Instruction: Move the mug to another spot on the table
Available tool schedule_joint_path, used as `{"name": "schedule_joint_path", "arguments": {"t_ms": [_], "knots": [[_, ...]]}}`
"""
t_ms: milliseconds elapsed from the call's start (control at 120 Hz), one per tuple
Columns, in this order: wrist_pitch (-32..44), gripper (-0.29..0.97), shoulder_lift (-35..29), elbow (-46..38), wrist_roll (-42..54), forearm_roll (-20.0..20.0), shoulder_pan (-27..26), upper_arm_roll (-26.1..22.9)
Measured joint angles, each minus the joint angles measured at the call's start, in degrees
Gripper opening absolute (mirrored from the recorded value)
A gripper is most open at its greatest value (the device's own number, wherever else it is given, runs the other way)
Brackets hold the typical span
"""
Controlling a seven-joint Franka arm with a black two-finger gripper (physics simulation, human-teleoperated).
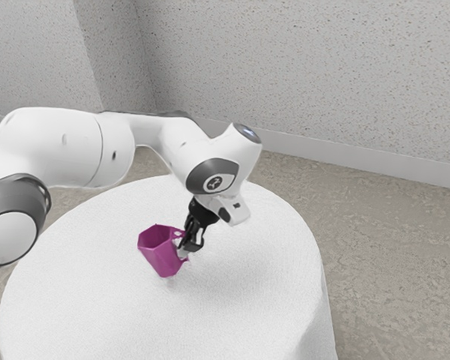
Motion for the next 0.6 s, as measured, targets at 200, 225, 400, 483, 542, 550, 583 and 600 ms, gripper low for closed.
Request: {"name": "schedule_joint_path", "arguments": {"t_ms": [200,225,400,483,542,550,583,600], "knots": [[-0.71,0.00,4.43,4.82,-0.23,1.89,2.29,0.94],[-0.75,0.00,4.96,5.17,-0.25,1.96,2.77,0.94],[-0.90,0.01,6.57,5.74,-0.29,2.14,4.51,0.96],[-1.03,0.19,7.02,5.77,-0.24,1.62,4.88,0.92],[-1.03,0.31,7.02,5.71,-0.21,1.12,5.05,0.83],[-1.01,0.32,6.99,5.68,-0.20,1.03,5.06,0.81],[-0.89,0.37,6.74,5.60,-0.19,0.57,5.10,0.74],[-0.80,0.39,6.57,5.58,-0.18,0.32,5.08,0.71]]}}
